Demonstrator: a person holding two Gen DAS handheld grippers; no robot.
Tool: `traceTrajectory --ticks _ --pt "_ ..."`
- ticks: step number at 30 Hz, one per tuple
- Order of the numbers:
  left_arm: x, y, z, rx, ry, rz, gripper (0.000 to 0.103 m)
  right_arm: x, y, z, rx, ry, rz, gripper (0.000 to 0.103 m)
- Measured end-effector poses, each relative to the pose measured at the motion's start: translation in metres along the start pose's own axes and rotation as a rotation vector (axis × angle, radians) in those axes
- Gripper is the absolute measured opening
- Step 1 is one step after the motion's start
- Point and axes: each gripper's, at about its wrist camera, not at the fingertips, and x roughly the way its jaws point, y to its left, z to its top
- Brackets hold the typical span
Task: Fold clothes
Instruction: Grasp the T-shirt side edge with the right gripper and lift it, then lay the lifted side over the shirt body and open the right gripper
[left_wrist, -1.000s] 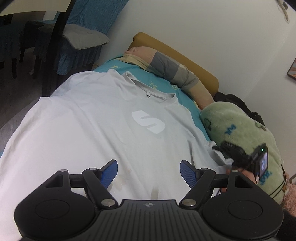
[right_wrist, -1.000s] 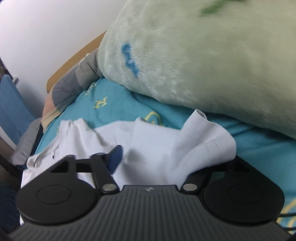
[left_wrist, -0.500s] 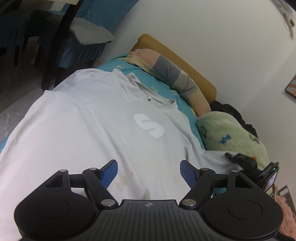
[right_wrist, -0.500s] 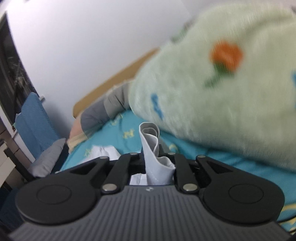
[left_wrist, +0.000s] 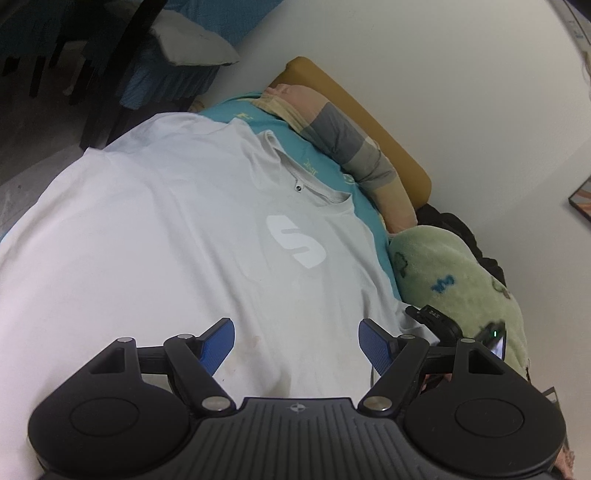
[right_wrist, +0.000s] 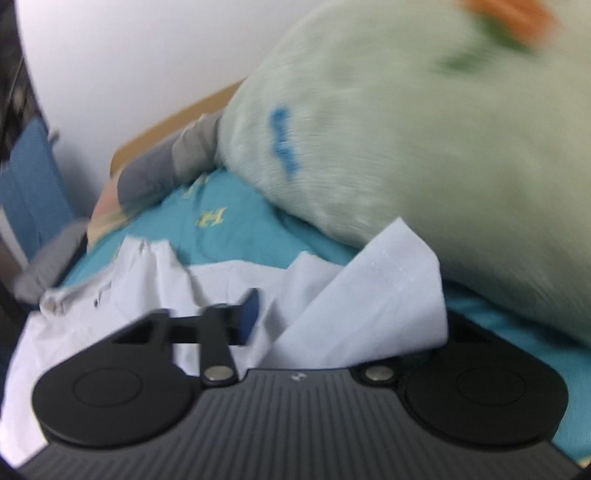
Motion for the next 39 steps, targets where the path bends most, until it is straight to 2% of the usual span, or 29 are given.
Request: traceTrajectory --ticks 1,5,9,12,16,20,22,24,25,26,27,28,29,31,35,39 --pt "0.0 -0.003 0.0 0.013 -0.005 0.001 0.076 -0.002 0.011 0.006 -0.048 -0.002 -0.01 0.011" --pt "-0.003 -0.011 0.0 0.066 -0.027 0.019 0.077 -0.032 0.054 0.036 -0.168 -0.125 -0.024 0.01" --pt "-0.014 -0.008 0.008 0.064 -0.052 0.052 0.077 -0.067 0.113 0.062 -0.276 -0.244 -0.003 0.01" --pt "-0.025 0.005 0.02 0.044 -0.079 0.093 0.079 -0.076 0.172 0.062 -0.387 -0.252 0.028 0.011" --pt "-0.035 0.03 0.034 0.017 -0.119 0.173 0.08 -0.052 0.252 0.015 -0.594 -0.192 0.069 0.011" --pt "-0.034 0.051 0.045 -0.005 -0.138 0.227 0.08 0.0 0.312 -0.054 -0.758 -0.046 0.07 0.011" --pt "-0.031 0.059 0.048 -0.006 -0.151 0.256 0.08 0.012 0.331 -0.078 -0.805 -0.004 0.074 0.012" --pt "-0.023 0.068 0.049 -0.027 -0.129 0.259 0.08 0.022 0.345 -0.089 -0.819 0.007 0.073 0.013" --pt "-0.02 0.073 0.049 -0.039 -0.118 0.26 0.08 0.025 0.347 -0.089 -0.809 0.014 0.073 0.016" --pt "-0.015 0.074 0.048 -0.048 -0.105 0.254 0.08 0.026 0.346 -0.086 -0.789 0.025 0.091 0.03" --pt "-0.011 0.076 0.046 -0.057 -0.093 0.248 0.08 0.026 0.344 -0.081 -0.763 0.041 0.129 0.04" --pt "-0.006 0.075 0.045 -0.054 -0.083 0.244 0.08 0.024 0.341 -0.076 -0.734 0.055 0.169 0.064" --pt "-0.002 0.074 0.044 -0.049 -0.073 0.24 0.08 0.02 0.336 -0.069 -0.697 0.065 0.209 0.08" --pt "0.003 0.069 0.041 -0.017 -0.06 0.238 0.08 0.01 0.329 -0.054 -0.624 0.086 0.29 0.084" --pt "0.005 0.058 0.033 0.025 -0.035 0.219 0.08 -0.057 0.289 -0.027 -0.483 0.086 0.385 0.084" --pt "-0.003 0.042 0.023 0.058 -0.024 0.184 0.08 -0.14 0.224 -0.009 -0.326 0.084 0.383 0.084"
